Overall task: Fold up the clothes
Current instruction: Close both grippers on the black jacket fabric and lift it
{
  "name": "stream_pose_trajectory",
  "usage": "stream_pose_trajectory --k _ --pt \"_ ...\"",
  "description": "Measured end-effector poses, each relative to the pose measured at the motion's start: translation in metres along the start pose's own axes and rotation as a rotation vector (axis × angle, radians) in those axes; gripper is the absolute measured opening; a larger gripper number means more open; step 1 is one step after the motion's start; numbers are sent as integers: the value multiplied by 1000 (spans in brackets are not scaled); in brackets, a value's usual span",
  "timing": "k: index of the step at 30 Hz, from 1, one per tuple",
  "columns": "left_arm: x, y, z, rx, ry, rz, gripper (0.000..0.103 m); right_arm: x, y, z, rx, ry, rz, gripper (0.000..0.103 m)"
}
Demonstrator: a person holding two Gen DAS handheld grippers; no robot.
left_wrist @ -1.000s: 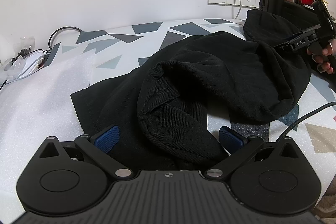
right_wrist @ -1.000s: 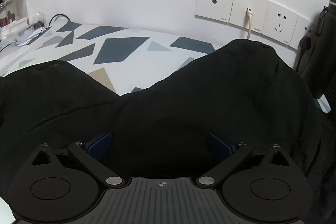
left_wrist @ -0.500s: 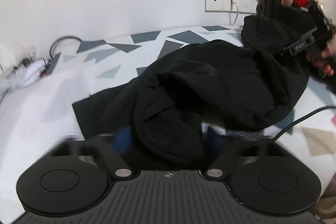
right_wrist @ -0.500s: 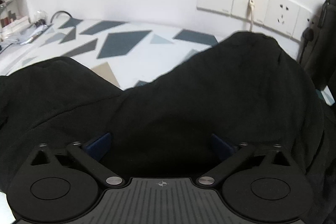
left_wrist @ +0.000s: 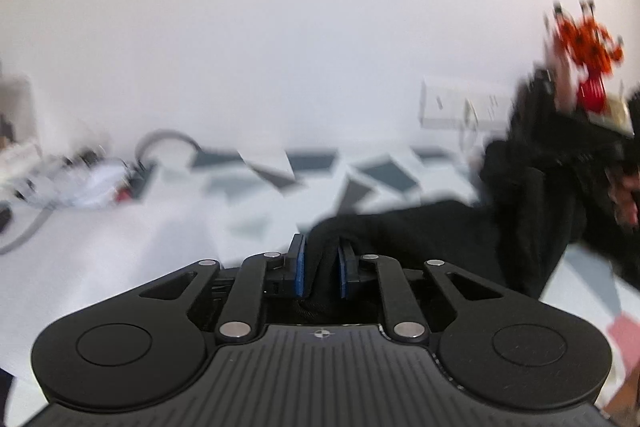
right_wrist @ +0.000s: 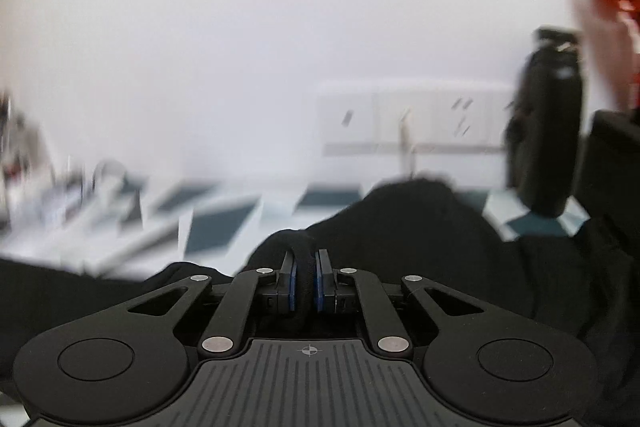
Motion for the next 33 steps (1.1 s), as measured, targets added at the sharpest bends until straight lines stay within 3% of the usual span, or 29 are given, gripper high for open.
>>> stream_pose_trajectory --k 8,15,19,23,33 --pt "-14 54 39 217 76 39 15 39 48 57 220 -24 -127 8" --pt "5 98 79 375 64 -10 14 39 63 99 359 -3 -156 7" --pt "6 116 82 413 47 -6 15 41 69 104 394 -2 -165 7" --pt "-6 110 46 336 57 8 15 43 68 75 355 -33 -132 7" --pt "-54 55 -142 14 188 -4 15 60 48 -76 177 -235 -29 7"
Point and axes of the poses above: each gripper's, at about its wrist camera, not at the fingertips, and z roughly against the way its jaws point, x to its right, y to its top, the point moved 10 cm from there along -z, roughly the way its jaws point, and after that the axes turned 3 degrees about x, right-handed, at the moved point
